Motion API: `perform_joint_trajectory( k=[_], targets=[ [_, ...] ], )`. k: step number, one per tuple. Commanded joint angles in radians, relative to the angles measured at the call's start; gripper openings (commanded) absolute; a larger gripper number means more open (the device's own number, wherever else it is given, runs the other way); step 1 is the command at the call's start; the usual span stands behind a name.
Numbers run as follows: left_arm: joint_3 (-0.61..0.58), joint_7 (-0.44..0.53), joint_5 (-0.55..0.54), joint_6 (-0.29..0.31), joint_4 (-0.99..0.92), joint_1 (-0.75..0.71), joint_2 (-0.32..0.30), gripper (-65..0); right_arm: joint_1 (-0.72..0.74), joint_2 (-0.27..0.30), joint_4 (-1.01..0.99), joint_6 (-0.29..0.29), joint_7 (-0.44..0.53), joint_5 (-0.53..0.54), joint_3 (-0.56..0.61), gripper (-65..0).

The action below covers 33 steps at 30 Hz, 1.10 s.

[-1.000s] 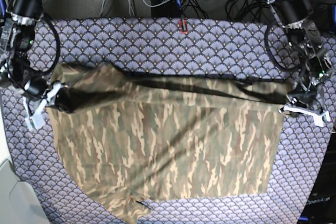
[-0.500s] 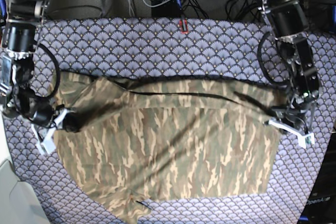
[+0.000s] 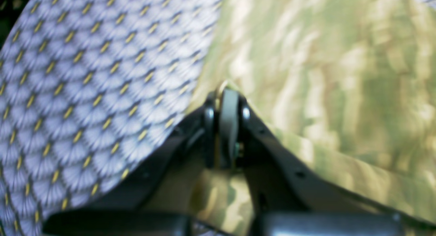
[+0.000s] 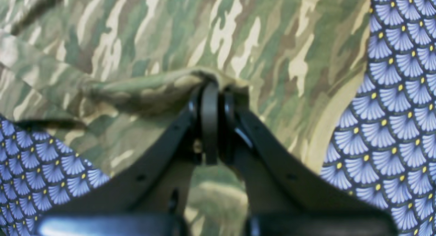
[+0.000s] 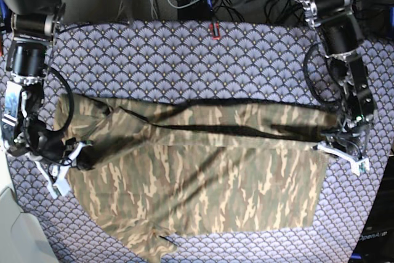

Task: Fold the T-shirt properly
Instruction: 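Lower the held edge onto the shirt body and release both grippers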

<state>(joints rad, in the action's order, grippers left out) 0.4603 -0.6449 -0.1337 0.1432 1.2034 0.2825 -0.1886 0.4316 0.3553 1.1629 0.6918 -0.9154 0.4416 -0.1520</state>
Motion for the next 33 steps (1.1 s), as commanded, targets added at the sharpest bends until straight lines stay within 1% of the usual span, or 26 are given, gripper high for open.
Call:
perform_joint_trajectory(
  k=[1, 4, 8, 11, 12, 14, 21, 27, 29, 31, 33],
  targets=[
    [-0.001, 0.06, -0.001, 0.006, 0.014, 0.048, -0.016, -64.4, 0.045, 0.021, 0.015, 0.006, 0.023, 0.012, -0.005, -65.0],
    [-0.001, 0.078, -0.002, 0.006, -0.006, 0.068, -0.024, -64.4, 0.069, 0.023, 0.015, 0.006, 0.022, 0.01, -0.004, -65.0],
    [-0.005, 0.078, -0.001, 0.006, -0.02, 0.088, -0.042, -64.4, 0.082, 0.024, 0.015, 0.006, 0.023, 0.009, 0.005, -65.0],
    [-0.005, 0.084, -0.001, 0.006, -0.021, 0.09, -0.05, -64.4, 0.092, 0.02, 0.015, 0.006, 0.026, -0.051, 0.044, -65.0],
    [-0.005, 0.084, -0.001, 0.006, -0.021, 0.09, -0.047, -64.4, 0.094, 0.015, 0.015, 0.006, 0.042, -0.077, 0.052, -65.0],
    [-0.005, 0.084, -0.001, 0.006, -0.021, 0.09, -0.042, -64.3, 0.094, -0.011, 0.015, 0.006, 0.063, -0.123, 0.058, -65.0],
    [-0.005, 0.084, -0.005, 0.006, -0.041, 0.09, -0.045, -64.1, 0.092, -0.049, 0.015, 0.006, 0.086, -0.252, 0.059, -65.0],
    [-0.005, 0.084, -0.002, 0.008, -0.043, 0.09, -0.044, -63.8, 0.094, -0.048, 0.015, 0.006, 0.088, -0.27, 0.059, -65.0],
    [-0.005, 0.081, -0.002, 0.014, -0.043, 0.09, -0.045, -60.4, 0.094, -0.046, 0.015, 0.006, 0.088, -0.27, 0.059, -63.9],
    [-0.005, 0.083, -0.007, 0.014, -0.036, 0.09, -0.045, -53.1, 0.094, -0.046, 0.015, 0.006, 0.088, -0.27, 0.059, -59.1],
    [-0.005, 0.084, -0.007, 0.014, -0.027, 0.088, -0.045, -44.4, 0.094, -0.046, 0.015, 0.006, 0.088, -0.27, 0.059, -52.3]
  ],
)
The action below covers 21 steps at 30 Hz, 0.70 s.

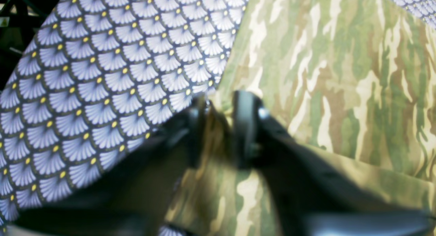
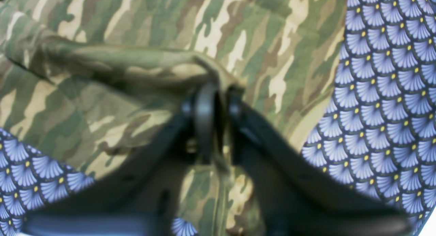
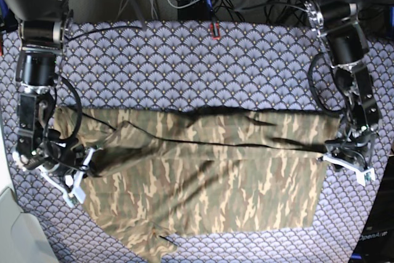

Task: Fold the T-shirt properly
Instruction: 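Lower the held edge onto the shirt body and release both grippers, then regrasp the folded edge with both grippers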

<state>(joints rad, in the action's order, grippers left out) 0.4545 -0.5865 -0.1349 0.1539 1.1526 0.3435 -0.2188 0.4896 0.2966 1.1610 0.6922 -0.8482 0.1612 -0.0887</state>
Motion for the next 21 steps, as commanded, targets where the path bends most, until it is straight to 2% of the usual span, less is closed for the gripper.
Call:
perform_joint_trajectory(
  k=[1, 4, 8, 11, 16, 18, 21],
  targets=[
    [0.0, 0.026, -0.006, 0.003, 0.025, 0.027, -0.015, -41.0, 0.036, 0.013, 0.018, 0.006, 0.02, 0.01, -0.004, -48.6],
    [0.002, 0.026, -0.006, 0.005, 0.05, 0.022, -0.017, -35.1, 0.036, 0.013, 0.024, 0.006, 0.02, 0.011, -0.009, -40.5],
    [0.005, 0.018, -0.007, 0.0, 0.122, -0.016, -0.017, -34.7, 0.033, 0.029, 0.024, 0.006, 0.013, 0.011, -0.032, -35.6],
    [0.007, 0.018, -0.007, -0.001, 0.198, -0.091, -0.015, -34.5, 0.019, 0.037, 0.024, 0.006, -0.019, 0.008, -0.107, -34.8],
    [0.019, 0.023, -0.009, -0.003, 0.264, -0.215, -0.012, -34.4, -0.101, 0.063, 0.078, 0.006, -0.055, 0.015, -0.24, -34.9],
    [0.063, 0.024, -0.01, 0.005, 0.269, -0.252, -0.004, -34.3, -0.184, 0.059, 0.156, 0.006, -0.052, 0.015, -0.27, -34.9],
    [0.135, 0.021, -0.038, 0.008, 0.277, -0.286, 0.025, -34.2, -0.294, 0.023, 0.308, 0.006, -0.053, 0.015, -0.299, -34.9]
  ],
)
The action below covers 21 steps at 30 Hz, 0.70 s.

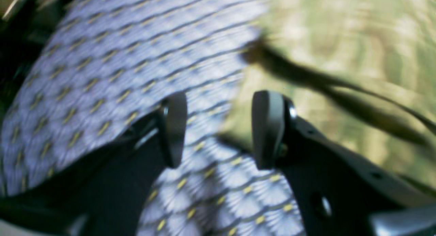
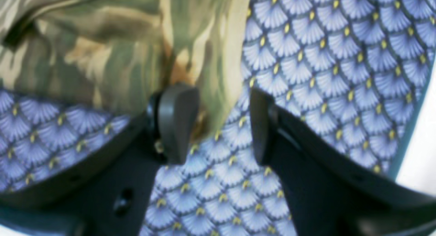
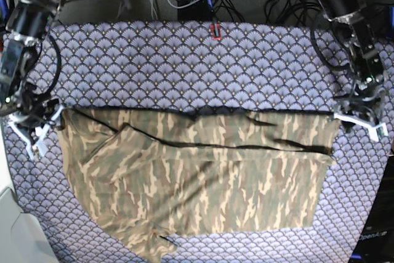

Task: Fold the T-shirt properly
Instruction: 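Regrasp the folded edge with both grippers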

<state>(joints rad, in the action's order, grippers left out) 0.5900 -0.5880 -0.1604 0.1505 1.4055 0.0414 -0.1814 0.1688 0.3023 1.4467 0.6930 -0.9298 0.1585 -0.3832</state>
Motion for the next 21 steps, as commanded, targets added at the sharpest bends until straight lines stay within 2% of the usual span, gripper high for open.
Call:
perform_joint_trajectory(
  k=[1, 4, 8, 19, 21],
  targets=[
    [0.012, 0.021, -0.029, 0.011, 0.027, 0.005, -0.016, -34.2, -0.008, 0.013, 0.068, 0.005, 0.028, 0.017, -0.009, -34.9],
    [0.02, 0.024, -0.083, 0.011, 0.027, -0.031, -0.03, -34.2, -0.104, -0.007, 0.182, 0.005, 0.03, 0.017, -0.01, -34.9],
    [0.018, 0.027, -0.133, 0.011, 0.013, -0.051, -0.039, -34.2, -0.165, -0.024, 0.225, 0.005, 0.031, 0.017, -0.017, -34.9],
    [0.018, 0.032, -0.138, 0.011, -0.125, 0.038, -0.033, -34.6, -0.225, -0.055, 0.234, 0.005, 0.033, 0.017, -0.017, -35.0],
    [0.015, 0.066, -0.138, 0.011, -0.167, 0.05, -0.033, -34.6, -0.226, -0.055, 0.234, 0.005, 0.03, 0.017, -0.017, -35.0]
  ],
)
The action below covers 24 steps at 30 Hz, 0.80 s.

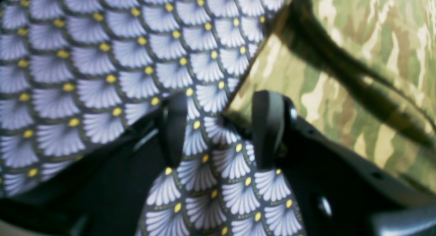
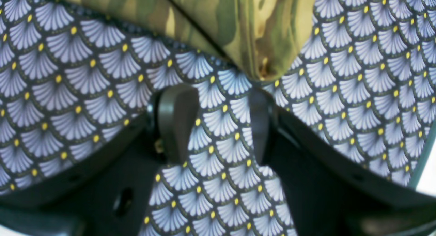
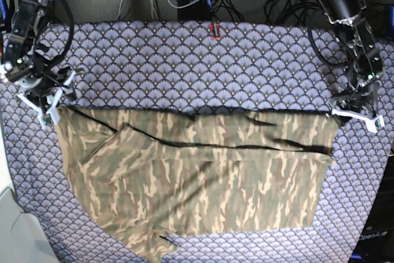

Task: Fold the T-shirt properly
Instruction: 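Regrasp the folded edge with both grippers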

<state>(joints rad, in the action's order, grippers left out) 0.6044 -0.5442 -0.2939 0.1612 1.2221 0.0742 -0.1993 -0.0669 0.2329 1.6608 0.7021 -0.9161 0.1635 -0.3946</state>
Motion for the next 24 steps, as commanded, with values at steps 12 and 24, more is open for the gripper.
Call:
perform_joint_trajectory(
  k=[12, 24],
  targets=[
    [-0.097, 0.218, -0.005, -0.002, -0.132, 0.019, 0.007, -34.6, -0.004, 0.02, 0.02, -0.004, 0.015, 0.012, -0.031, -35.0],
    [-0.108, 0.237, -0.005, -0.009, -0.212, 0.065, 0.007, -34.9, -0.004, 0.021, 0.02, -0.004, 0.015, 0.012, -0.033, -35.0]
  ],
)
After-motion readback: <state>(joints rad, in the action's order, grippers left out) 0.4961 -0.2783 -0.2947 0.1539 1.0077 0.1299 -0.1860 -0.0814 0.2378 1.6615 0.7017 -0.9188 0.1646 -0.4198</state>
